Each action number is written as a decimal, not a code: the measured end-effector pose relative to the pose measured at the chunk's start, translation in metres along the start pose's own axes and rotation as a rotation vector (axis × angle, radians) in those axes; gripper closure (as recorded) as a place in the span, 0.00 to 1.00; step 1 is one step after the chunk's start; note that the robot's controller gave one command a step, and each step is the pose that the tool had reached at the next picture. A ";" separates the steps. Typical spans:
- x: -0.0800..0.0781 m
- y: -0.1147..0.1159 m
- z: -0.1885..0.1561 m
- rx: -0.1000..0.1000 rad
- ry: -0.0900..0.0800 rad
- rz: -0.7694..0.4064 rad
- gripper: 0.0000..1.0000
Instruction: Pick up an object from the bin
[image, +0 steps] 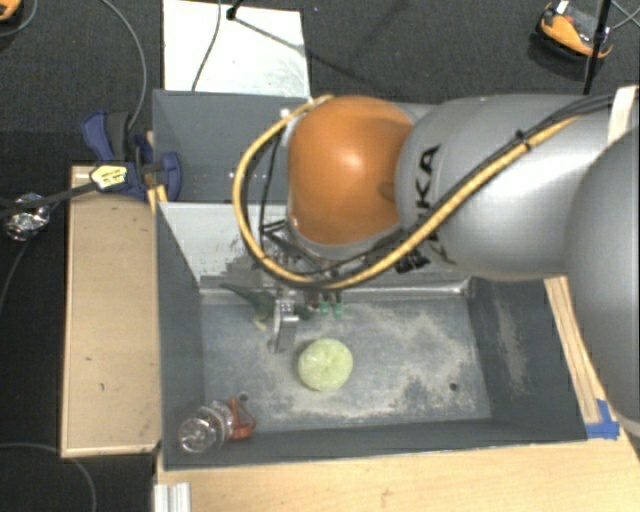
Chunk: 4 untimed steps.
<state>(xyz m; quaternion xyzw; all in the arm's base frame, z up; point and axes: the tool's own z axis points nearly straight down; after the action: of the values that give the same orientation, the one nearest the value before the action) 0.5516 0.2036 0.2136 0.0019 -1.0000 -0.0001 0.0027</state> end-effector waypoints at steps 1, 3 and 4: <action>-0.002 -0.001 -0.005 -0.002 -0.008 0.006 0.00; -0.021 -0.021 0.095 0.000 -0.002 0.073 0.00; -0.032 -0.029 0.086 -0.006 -0.013 0.252 0.00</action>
Offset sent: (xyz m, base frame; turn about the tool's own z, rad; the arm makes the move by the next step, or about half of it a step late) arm 0.0305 -0.0328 -0.1436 0.1563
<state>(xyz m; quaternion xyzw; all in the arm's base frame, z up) 0.5832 0.1752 0.1274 -0.1240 -0.9923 -0.0026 -0.0036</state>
